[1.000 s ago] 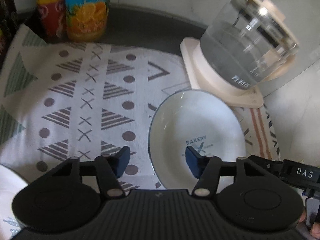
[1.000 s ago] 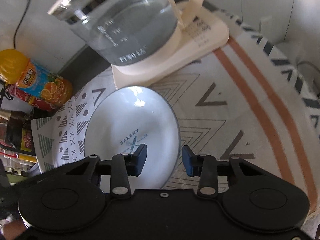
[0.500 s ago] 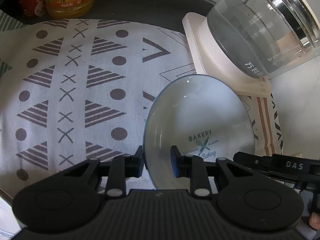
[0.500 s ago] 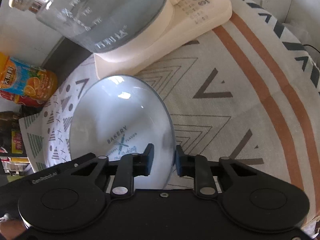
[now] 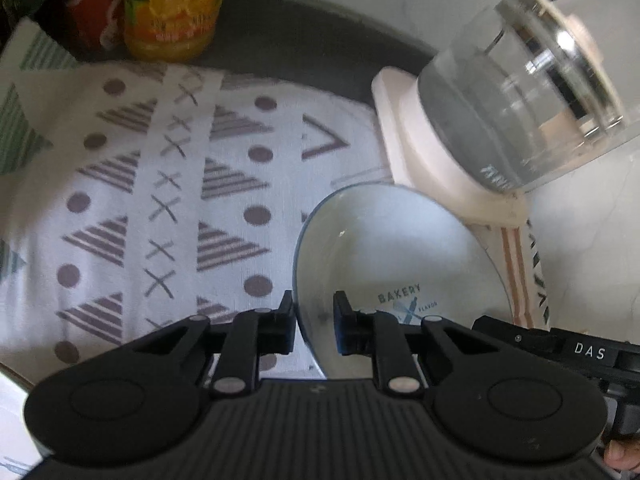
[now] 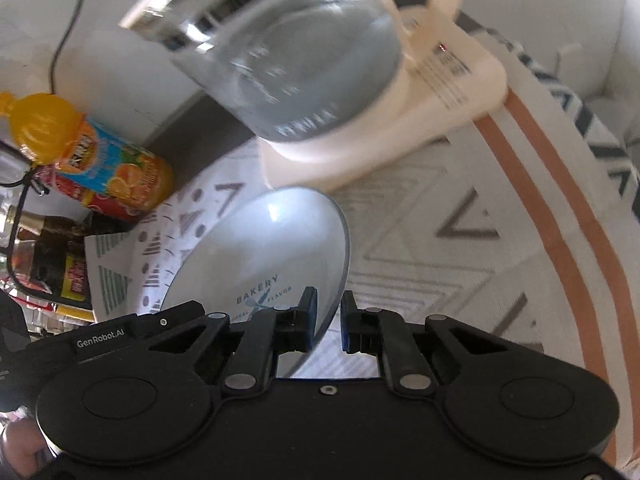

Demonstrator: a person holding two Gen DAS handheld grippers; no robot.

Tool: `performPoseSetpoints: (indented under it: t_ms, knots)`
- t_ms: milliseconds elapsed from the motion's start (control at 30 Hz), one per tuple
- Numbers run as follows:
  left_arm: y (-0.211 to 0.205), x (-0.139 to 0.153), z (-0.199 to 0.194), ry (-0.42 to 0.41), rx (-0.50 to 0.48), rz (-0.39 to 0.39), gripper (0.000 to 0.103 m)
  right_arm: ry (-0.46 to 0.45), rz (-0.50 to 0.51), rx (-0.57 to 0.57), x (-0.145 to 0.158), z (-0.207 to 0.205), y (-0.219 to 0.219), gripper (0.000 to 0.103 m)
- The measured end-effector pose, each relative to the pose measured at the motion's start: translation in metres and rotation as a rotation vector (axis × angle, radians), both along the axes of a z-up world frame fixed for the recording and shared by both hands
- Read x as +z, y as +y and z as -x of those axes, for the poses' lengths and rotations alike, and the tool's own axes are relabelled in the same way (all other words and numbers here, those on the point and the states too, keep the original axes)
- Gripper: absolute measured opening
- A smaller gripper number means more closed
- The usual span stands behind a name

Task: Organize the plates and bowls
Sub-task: 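Lift the 'BAKERY' plate with both tools and carry it over the stacked plates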

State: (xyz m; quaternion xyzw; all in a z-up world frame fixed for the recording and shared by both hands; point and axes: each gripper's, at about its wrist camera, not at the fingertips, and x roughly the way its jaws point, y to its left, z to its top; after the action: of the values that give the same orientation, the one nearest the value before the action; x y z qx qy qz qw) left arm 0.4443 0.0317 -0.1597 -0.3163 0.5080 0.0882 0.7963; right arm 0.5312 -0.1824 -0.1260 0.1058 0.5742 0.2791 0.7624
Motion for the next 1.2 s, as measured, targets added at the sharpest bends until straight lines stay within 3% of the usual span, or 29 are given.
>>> performPoseSetpoints:
  t_ms: [633,1200]
  knots:
    - [0.023,0.053,0.035,-0.139,0.097,-0.030,0.017,-0.113,-0.077,0.049,0.046,0.030,0.016,0.013]
    - [0.041,0.071,0.109,-0.158,0.213,-0.071,0.017,-0.129,-0.103,0.175,0.054,0.084,0.045,0.013]
